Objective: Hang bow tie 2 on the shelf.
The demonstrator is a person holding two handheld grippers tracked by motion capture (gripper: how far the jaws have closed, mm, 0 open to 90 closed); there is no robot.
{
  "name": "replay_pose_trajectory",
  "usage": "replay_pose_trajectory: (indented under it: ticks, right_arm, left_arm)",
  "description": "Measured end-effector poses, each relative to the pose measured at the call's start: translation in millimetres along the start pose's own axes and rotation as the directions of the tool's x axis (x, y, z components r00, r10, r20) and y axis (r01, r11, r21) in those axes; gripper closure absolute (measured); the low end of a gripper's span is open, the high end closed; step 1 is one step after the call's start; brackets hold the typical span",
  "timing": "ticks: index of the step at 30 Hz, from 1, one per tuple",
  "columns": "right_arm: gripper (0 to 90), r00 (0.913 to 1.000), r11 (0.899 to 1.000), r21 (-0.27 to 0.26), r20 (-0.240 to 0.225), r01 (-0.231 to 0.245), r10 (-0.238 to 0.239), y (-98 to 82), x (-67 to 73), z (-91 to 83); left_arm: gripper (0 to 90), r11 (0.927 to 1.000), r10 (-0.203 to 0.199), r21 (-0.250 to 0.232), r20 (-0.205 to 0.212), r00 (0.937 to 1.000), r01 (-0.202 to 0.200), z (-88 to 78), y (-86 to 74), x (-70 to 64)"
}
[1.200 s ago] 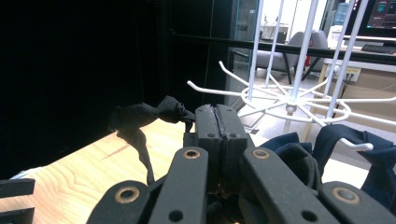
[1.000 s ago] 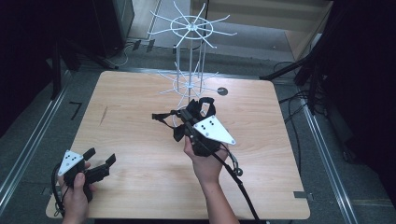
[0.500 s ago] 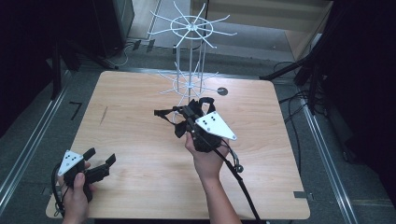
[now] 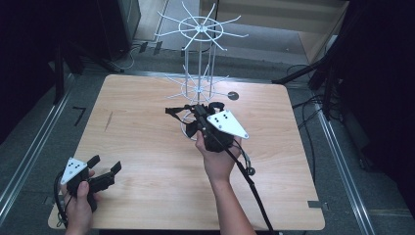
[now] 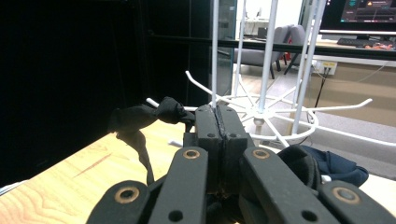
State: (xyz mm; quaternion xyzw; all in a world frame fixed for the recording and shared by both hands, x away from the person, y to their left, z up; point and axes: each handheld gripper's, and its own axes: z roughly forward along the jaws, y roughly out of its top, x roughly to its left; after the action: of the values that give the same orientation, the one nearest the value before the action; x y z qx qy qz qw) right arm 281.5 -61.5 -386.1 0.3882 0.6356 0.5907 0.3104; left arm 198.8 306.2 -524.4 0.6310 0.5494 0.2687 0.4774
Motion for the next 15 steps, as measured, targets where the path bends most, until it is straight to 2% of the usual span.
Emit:
replay_pose_trajectory:
  ticks: [9, 15]
  right_arm:
    - [90.0, 0.9992, 1.000, 0.015, 0.040, -0.004, 0.004, -2.6, -1.7, 11.6]
    - [90.0, 0.9976, 1.000, 0.016, 0.064, -0.027, 0.026, -3.9, -3.7, 17.1]
  left_arm:
    - [14.0, 1.0000, 0.003, 0.002, 0.002, 1.0000, -0.003, -0.1, 0.1, 0.1]
    - [14.0, 1.0000, 0.004, 0.003, 0.002, 1.0000, -0.004, -0.1, 0.1, 0.2]
